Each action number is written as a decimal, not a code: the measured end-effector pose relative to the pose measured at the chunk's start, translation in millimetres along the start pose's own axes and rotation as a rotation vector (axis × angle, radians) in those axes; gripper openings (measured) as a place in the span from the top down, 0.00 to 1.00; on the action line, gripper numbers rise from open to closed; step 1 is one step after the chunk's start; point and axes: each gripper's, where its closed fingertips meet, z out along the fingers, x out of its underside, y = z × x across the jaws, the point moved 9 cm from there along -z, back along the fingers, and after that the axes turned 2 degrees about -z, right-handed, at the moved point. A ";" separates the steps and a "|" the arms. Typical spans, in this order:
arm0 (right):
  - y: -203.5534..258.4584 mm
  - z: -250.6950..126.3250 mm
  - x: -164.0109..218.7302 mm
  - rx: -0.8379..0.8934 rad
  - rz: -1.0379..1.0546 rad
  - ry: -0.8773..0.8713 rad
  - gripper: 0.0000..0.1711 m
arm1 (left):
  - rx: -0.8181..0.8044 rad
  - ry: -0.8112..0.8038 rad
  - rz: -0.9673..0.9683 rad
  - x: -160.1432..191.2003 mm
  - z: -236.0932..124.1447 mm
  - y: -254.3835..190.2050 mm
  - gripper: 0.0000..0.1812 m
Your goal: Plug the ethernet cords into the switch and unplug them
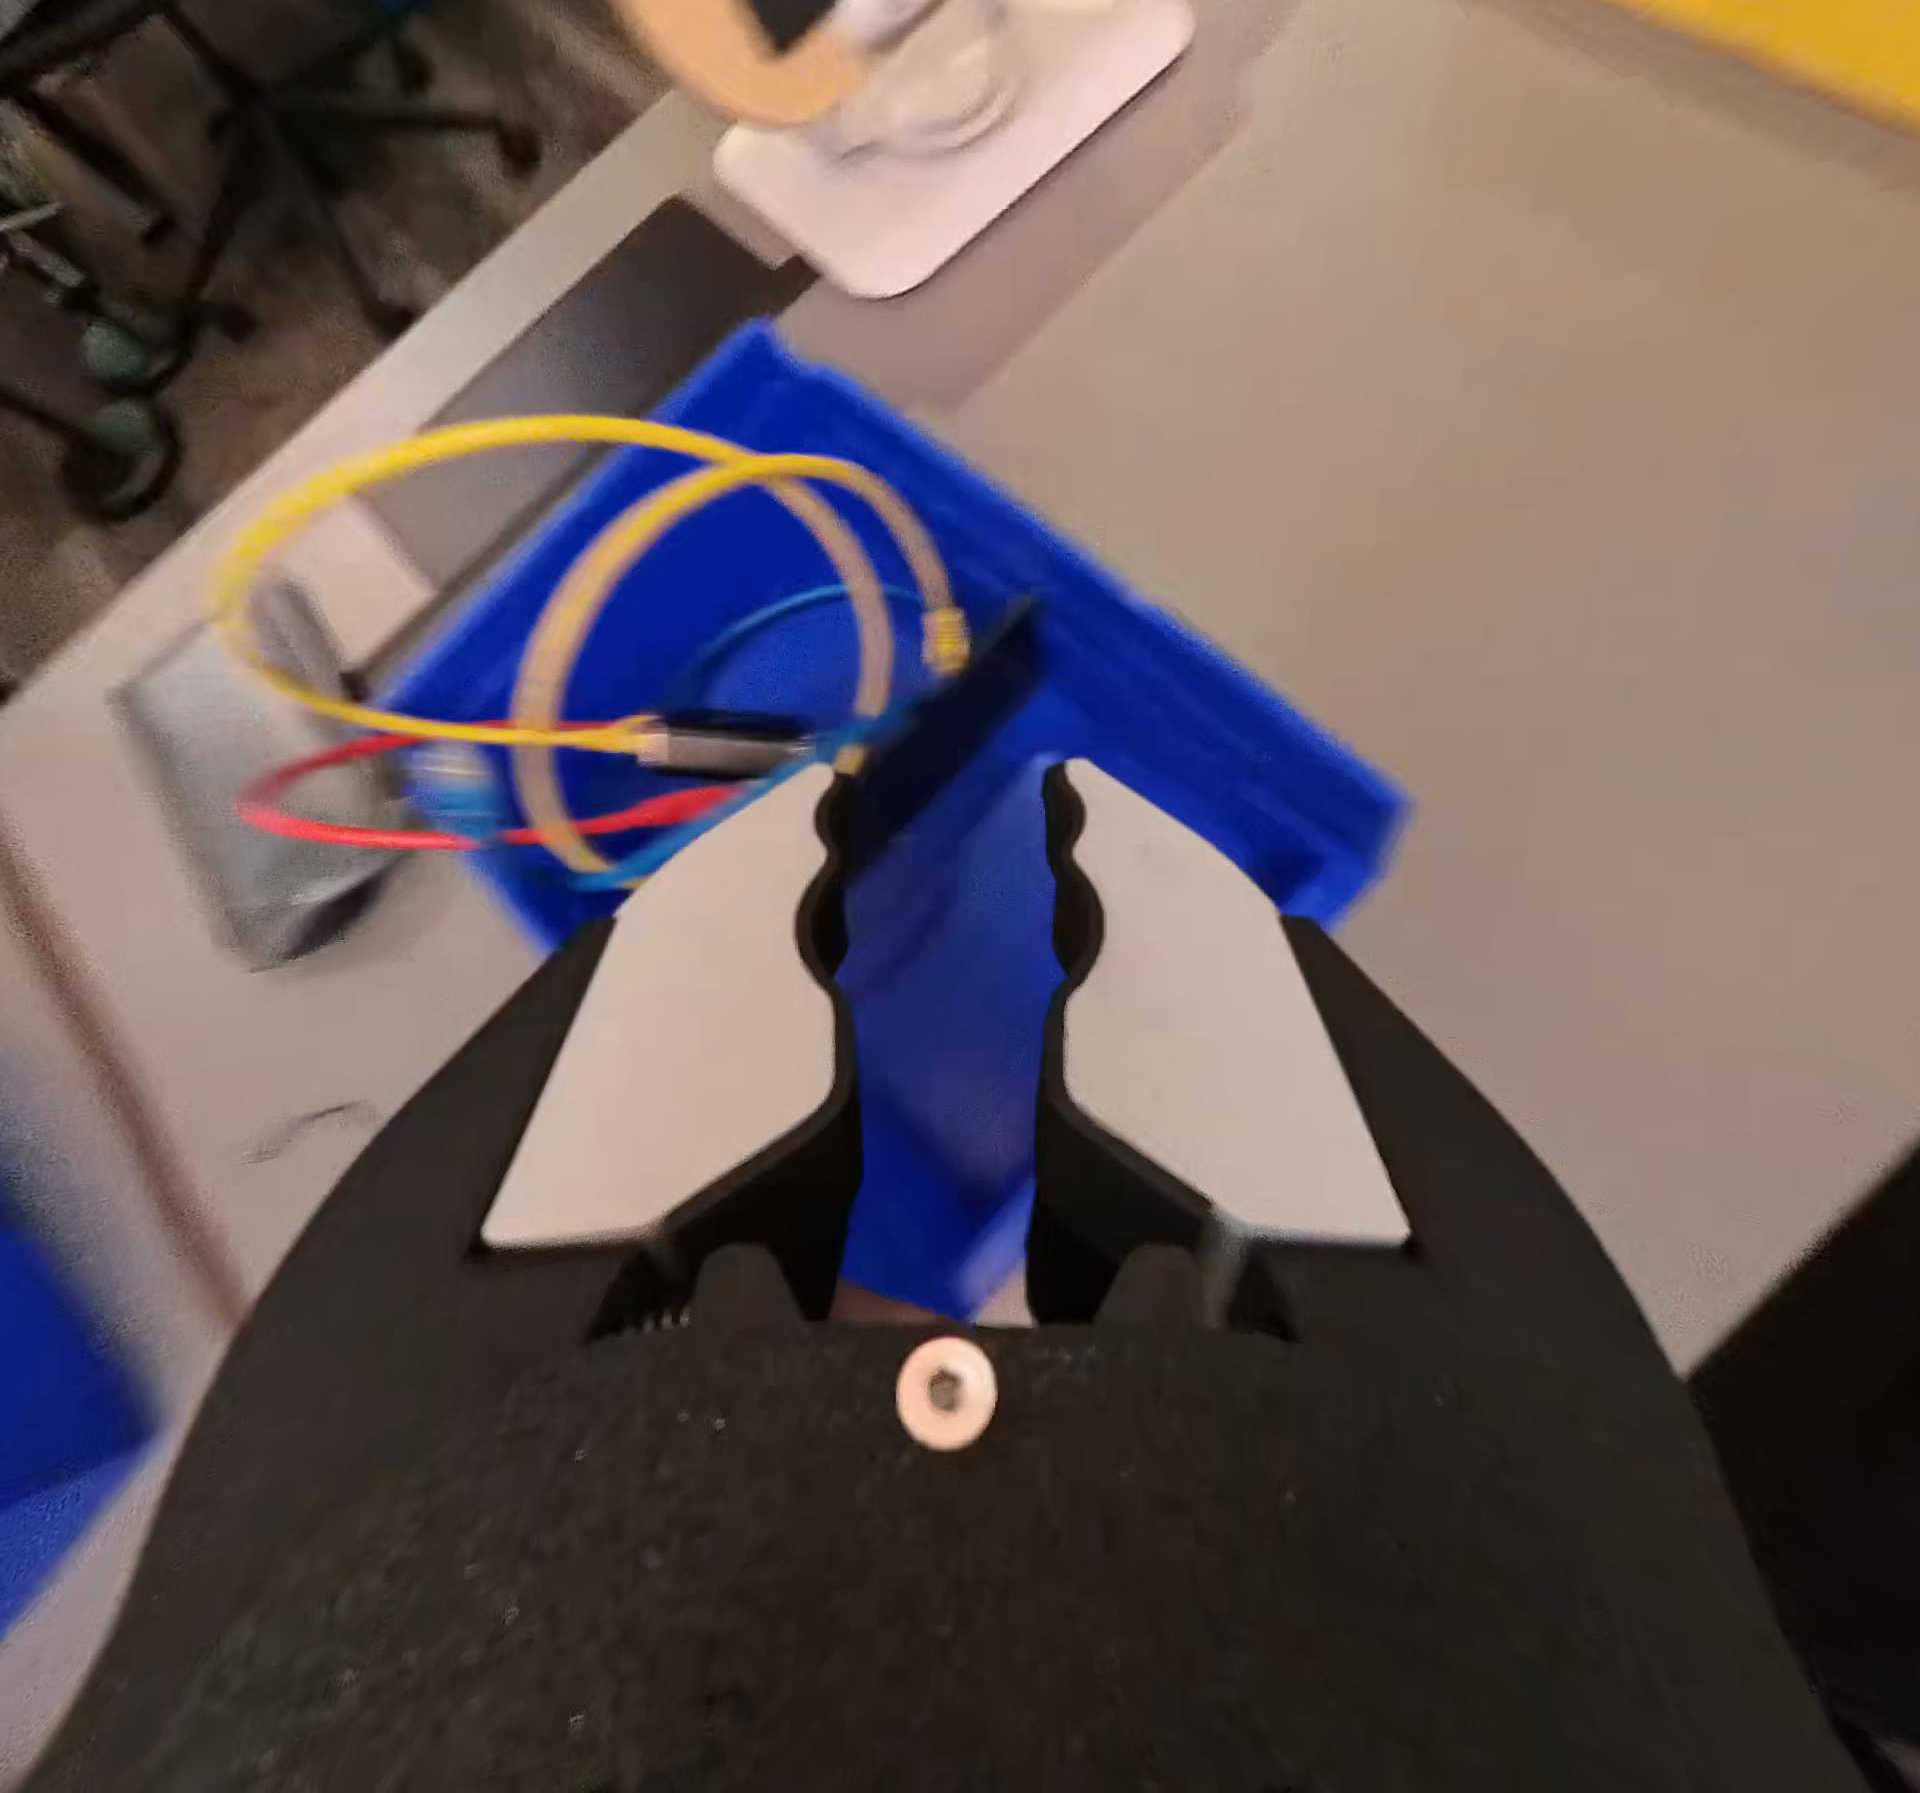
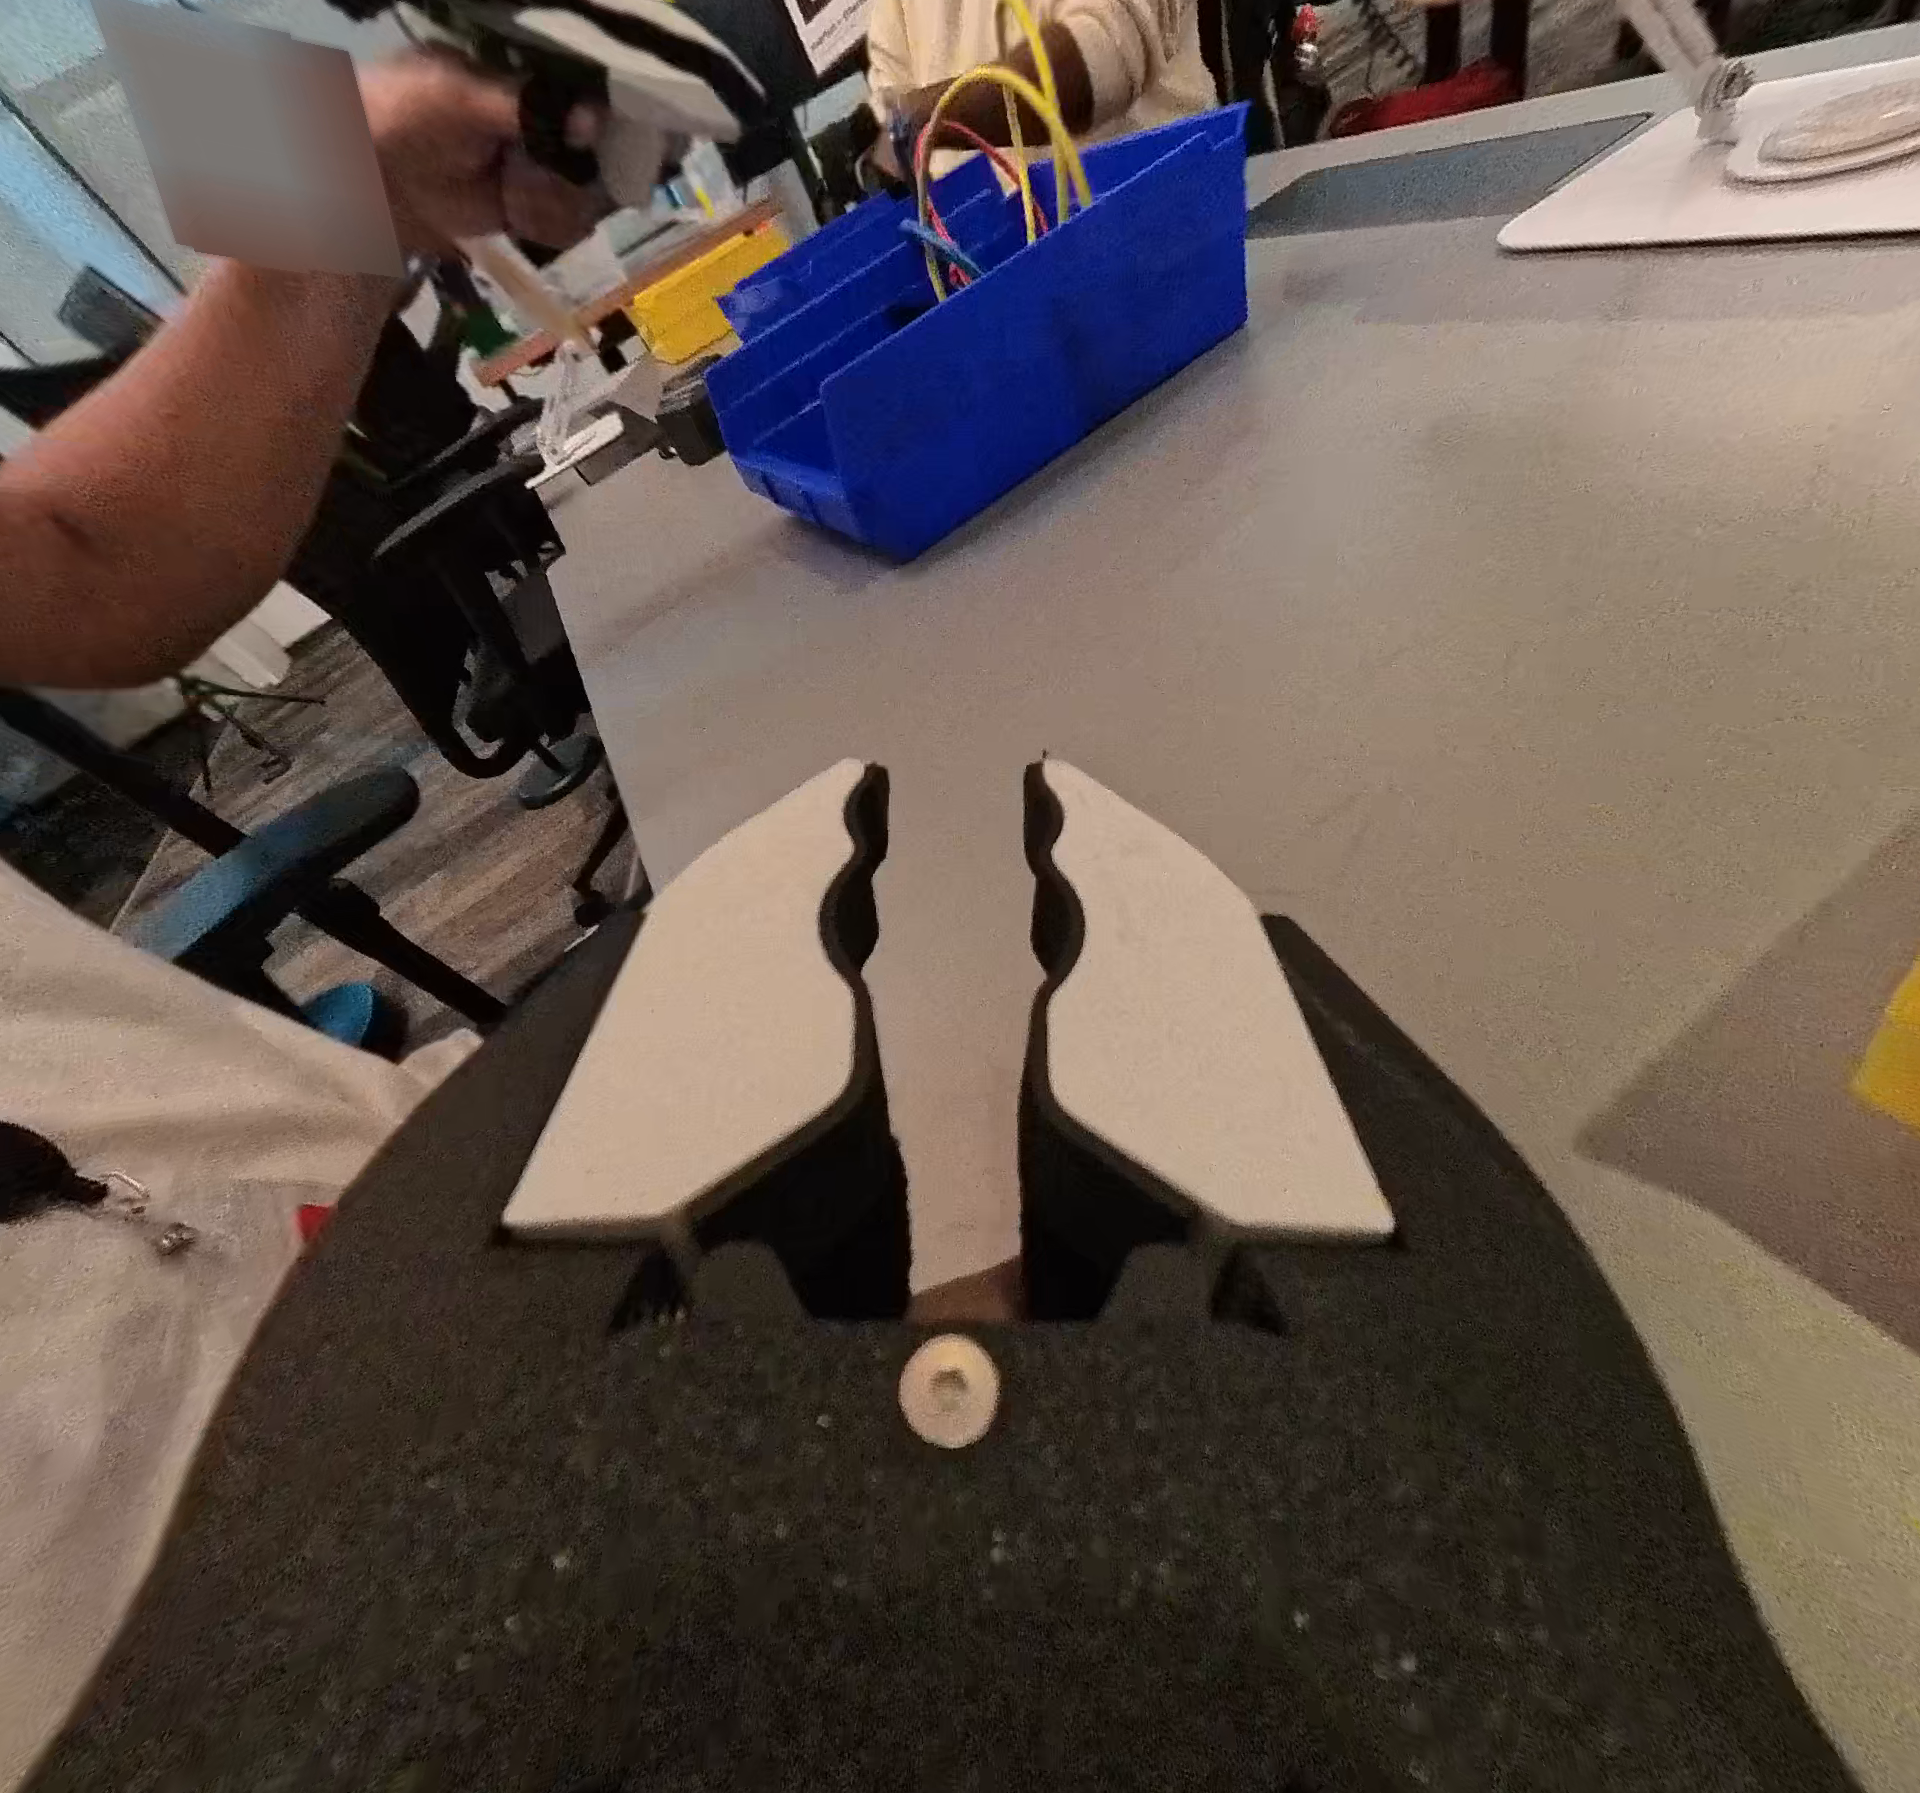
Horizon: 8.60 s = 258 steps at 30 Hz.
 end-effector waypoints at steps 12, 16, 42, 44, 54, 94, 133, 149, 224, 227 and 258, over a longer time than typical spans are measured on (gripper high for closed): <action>-5.0 14.7 7.4 -0.049 0.022 0.068 0.85 | 0.142 0.667 0.087 -29.7 142.1 126.4 0.81; -3.8 15.2 10.9 -0.051 0.014 0.093 0.85 | 0.167 0.779 0.188 -10.1 164.9 106.7 0.77; -0.9 18.0 19.9 -0.073 0.033 0.179 0.84 | -0.227 0.775 0.130 17.8 191.6 89.1 0.66; -0.3 18.0 19.5 -0.074 0.036 0.179 0.84 | -0.227 0.756 0.136 17.8 191.0 89.7 0.66; -5.6 10.6 12.2 -0.055 0.078 0.107 0.84 | -0.592 0.417 0.475 -40.3 120.3 66.0 0.66; -23.9 113.7 -61.4 0.731 -0.870 0.114 0.99 | 0.163 -0.153 0.193 -129.0 140.0 -204.7 0.67; -26.5 91.2 -67.8 0.305 -0.603 0.239 0.87 | -0.160 -0.362 1.056 -60.5 206.1 -238.1 0.85; -39.9 128.0 -76.1 0.409 -1.199 0.536 0.82 | -0.260 -0.563 1.000 -48.1 256.1 -219.6 0.85; -111.5 127.9 -59.5 -0.334 0.878 0.410 0.91 | -0.611 -0.662 1.220 -40.7 242.0 -234.5 0.86; -111.8 127.7 -58.9 -0.333 0.870 0.417 0.91 | -0.611 -0.660 1.225 -40.6 242.3 -235.2 0.86; -44.6 117.4 -10.5 -0.312 0.652 0.660 0.91 | -0.632 -0.500 0.946 -50.2 247.7 -190.5 0.86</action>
